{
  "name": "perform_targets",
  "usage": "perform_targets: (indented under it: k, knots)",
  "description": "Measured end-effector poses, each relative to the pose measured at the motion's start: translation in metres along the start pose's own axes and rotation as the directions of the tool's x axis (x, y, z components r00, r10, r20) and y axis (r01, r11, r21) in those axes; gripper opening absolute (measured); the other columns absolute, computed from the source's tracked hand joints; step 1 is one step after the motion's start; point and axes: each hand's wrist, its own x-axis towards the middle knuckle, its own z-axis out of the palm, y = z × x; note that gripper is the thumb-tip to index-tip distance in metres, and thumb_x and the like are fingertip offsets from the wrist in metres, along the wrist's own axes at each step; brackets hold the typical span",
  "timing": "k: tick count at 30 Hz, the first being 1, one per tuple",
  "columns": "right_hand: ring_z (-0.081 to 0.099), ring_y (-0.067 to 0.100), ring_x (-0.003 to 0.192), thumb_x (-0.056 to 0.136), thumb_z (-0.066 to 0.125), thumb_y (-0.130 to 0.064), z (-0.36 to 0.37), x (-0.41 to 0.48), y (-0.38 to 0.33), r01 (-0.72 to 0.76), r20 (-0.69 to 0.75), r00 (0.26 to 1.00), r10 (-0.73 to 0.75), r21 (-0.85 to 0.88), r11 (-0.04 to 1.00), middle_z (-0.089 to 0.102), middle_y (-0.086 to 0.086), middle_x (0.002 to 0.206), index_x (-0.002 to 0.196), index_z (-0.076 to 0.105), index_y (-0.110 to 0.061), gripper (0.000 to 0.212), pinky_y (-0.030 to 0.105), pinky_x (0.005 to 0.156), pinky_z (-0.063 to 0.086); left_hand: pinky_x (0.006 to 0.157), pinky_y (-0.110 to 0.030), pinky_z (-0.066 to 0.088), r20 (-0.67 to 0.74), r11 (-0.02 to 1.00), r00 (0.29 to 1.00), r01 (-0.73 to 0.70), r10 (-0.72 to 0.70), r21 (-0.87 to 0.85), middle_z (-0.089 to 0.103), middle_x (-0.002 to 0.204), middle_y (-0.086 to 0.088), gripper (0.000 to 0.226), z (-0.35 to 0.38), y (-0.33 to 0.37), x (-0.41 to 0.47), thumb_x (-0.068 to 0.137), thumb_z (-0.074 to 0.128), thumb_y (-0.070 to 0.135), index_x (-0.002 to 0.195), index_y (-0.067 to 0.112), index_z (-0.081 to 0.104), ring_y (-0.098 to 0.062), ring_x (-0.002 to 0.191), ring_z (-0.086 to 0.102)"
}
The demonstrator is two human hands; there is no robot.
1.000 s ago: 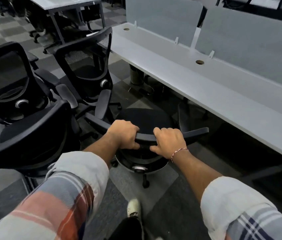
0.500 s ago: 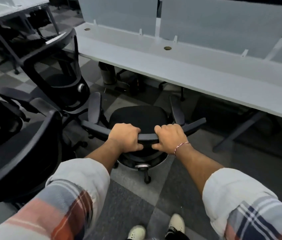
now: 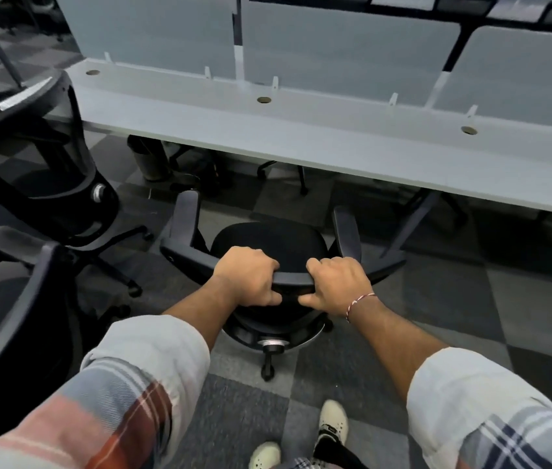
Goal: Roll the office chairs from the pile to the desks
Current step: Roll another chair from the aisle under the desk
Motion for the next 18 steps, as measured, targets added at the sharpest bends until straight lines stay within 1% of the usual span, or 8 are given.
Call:
perform_targets:
  k: [2, 5, 10, 14, 18]
  knots:
    - [0.063, 0.023, 0.076, 0.079, 0.057, -0.063, 0.002, -0.003, 0.001, -0.004, 0.015, 1.0, 0.004, -0.003, 1.0, 0.064, -0.001, 0.084, 0.086, 0.038, -0.021, 0.046, 0.033, 0.061, 0.038, 0.054, -0.03, 0.033, -0.006, 1.0, 1.0, -0.009, 0.009, 0.009, 0.05, 0.063, 0.009, 0.037, 0.001, 0.003, 0.0, 0.076, 0.058, 0.06, 0.067, 0.028, 0.042, -0.01, 0.053, 0.042]
    - [0.064, 0.025, 0.078, 0.077, 0.058, -0.063, 0.001, -0.017, 0.008, -0.073, 0.015, 0.997, 0.073, -0.007, 0.997, 0.066, 0.0, 0.084, 0.085, 0.039, -0.021, 0.047, 0.035, 0.064, 0.043, 0.056, -0.031, 0.034, -0.019, 0.997, 0.997, -0.073, 0.073, 0.029, 0.05, 0.064, 0.008, 0.037, -0.001, 0.015, 0.008, 0.077, 0.058, 0.061, 0.069, 0.028, 0.042, -0.016, 0.059, 0.048]
    - [0.063, 0.024, 0.075, 0.078, 0.057, -0.065, 0.005, -0.051, 0.02, -0.19, -0.002, 0.982, 0.19, -0.022, 0.982, 0.064, -0.001, 0.082, 0.087, 0.039, -0.021, 0.048, 0.034, 0.062, 0.044, 0.053, -0.031, 0.031, -0.017, 0.98, 0.982, -0.188, 0.19, 0.071, 0.05, 0.065, 0.008, 0.039, -0.006, 0.04, 0.022, 0.077, 0.058, 0.061, 0.068, 0.029, 0.038, -0.015, 0.058, 0.046]
    - [0.062, 0.023, 0.073, 0.078, 0.056, -0.065, 0.008, -0.076, 0.031, -0.274, -0.002, 0.962, 0.274, -0.023, 0.962, 0.063, -0.001, 0.08, 0.087, 0.04, -0.022, 0.047, 0.034, 0.061, 0.044, 0.051, -0.031, 0.029, -0.009, 0.956, 0.961, -0.275, 0.277, 0.102, 0.049, 0.065, 0.008, 0.035, -0.011, 0.064, 0.034, 0.077, 0.057, 0.062, 0.074, 0.029, 0.046, -0.015, 0.059, 0.047]
    - [0.062, 0.024, 0.074, 0.078, 0.057, -0.065, 0.008, -0.101, 0.042, -0.339, 0.009, 0.941, 0.339, -0.016, 0.941, 0.063, -0.001, 0.081, 0.086, 0.038, -0.021, 0.048, 0.034, 0.061, 0.041, 0.049, -0.03, 0.025, 0.005, 0.93, 0.938, -0.346, 0.348, 0.121, 0.049, 0.066, 0.009, 0.034, -0.016, 0.089, 0.041, 0.078, 0.058, 0.061, 0.08, 0.027, 0.052, -0.016, 0.06, 0.048]
